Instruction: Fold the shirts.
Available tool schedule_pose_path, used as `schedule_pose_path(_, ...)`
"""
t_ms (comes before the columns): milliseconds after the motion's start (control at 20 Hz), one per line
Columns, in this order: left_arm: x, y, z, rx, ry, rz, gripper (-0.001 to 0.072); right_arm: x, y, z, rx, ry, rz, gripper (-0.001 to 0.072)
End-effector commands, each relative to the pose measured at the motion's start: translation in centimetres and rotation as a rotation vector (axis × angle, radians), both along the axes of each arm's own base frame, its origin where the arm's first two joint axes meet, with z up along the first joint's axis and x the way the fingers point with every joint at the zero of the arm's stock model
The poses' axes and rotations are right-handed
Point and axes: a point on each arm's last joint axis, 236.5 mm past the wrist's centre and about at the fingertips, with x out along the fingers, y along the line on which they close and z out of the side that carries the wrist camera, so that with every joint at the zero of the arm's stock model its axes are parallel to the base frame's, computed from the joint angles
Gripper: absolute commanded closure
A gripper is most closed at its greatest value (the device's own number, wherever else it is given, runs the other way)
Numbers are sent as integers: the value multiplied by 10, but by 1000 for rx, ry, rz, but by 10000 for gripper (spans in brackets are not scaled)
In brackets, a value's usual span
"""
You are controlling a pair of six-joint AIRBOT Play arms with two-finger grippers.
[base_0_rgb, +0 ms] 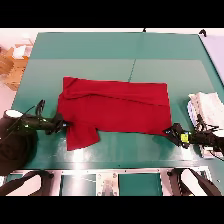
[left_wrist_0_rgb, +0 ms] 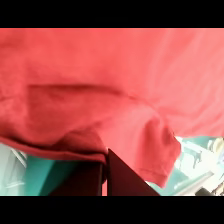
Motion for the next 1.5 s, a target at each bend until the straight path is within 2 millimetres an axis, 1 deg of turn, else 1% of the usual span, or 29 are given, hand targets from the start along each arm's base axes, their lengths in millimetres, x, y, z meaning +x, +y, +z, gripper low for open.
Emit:
schedule_pose_path(0, -5, -5, 8, -25, 6, -41, 673, -5, 4, -7, 14, 19, -25, 293)
schedule_pose_path(100, -5, -5, 8, -25, 6, -43, 673, -12, 3, -4, 7, 41, 17, 323)
schedule_pose_path(200, -5, -5, 8, -24, 1, -50, 673, -12, -3, -2, 6, 43, 4, 323)
schedule_pose_path(300, -6, -6, 8, -24, -4, -60, 673, -11, -6, -5, -7, 38, -18, 322)
schedule_pose_path(400, -6, -6, 8, -24, -4, -60, 673, -4, -8, -15, -10, 7, -103, 321)
schedule_pose_path(550, -7, -6, 9, -27, -1, -62, 673, 15, -7, -24, 34, -85, -273, 322)
schedule_pose_path(700, -8, -8, 9, -32, 3, -68, 673, 21, -13, -25, 15, -117, -306, 323)
schedule_pose_path(800, -9, -8, 9, -32, -2, -73, 673, 20, -10, -25, 23, -114, -294, 325)
schedule_pose_path(850, -9, -8, 9, -32, -2, -74, 673, 17, -7, -25, 28, -109, -274, 372)
schedule_pose_path(900, -9, -8, 10, -34, -1, -77, 673, 14, -3, -25, 35, -99, -249, 449)
schedule_pose_path(950, -11, -9, 11, -38, 0, -84, 674, 10, 2, -25, 46, -88, -225, 497)
schedule_pose_path(1000, -13, -11, 12, -44, -2, -99, 674, 7, 5, -24, 50, -82, -196, 617)
schedule_pose_path(1050, -16, -13, 14, -57, 3, -114, 675, 5, 8, -22, 53, -83, -166, 700)
schedule_pose_path(1150, -28, -20, 21, -96, 32, -153, 675, 8, 9, -12, 57, -90, -116, 700)
schedule_pose_path(1250, -38, -24, 32, -116, 48, -170, 676, 12, 2, 1, 32, -86, -61, 701)
schedule_pose_path(1350, -45, -21, 49, -68, 13, -170, 676, 11, -9, 14, -7, -54, -6, 701)
schedule_pose_path(1450, -62, -12, 66, 16, -2, -170, 676, 0, -15, 21, -37, 4, 51, 701)
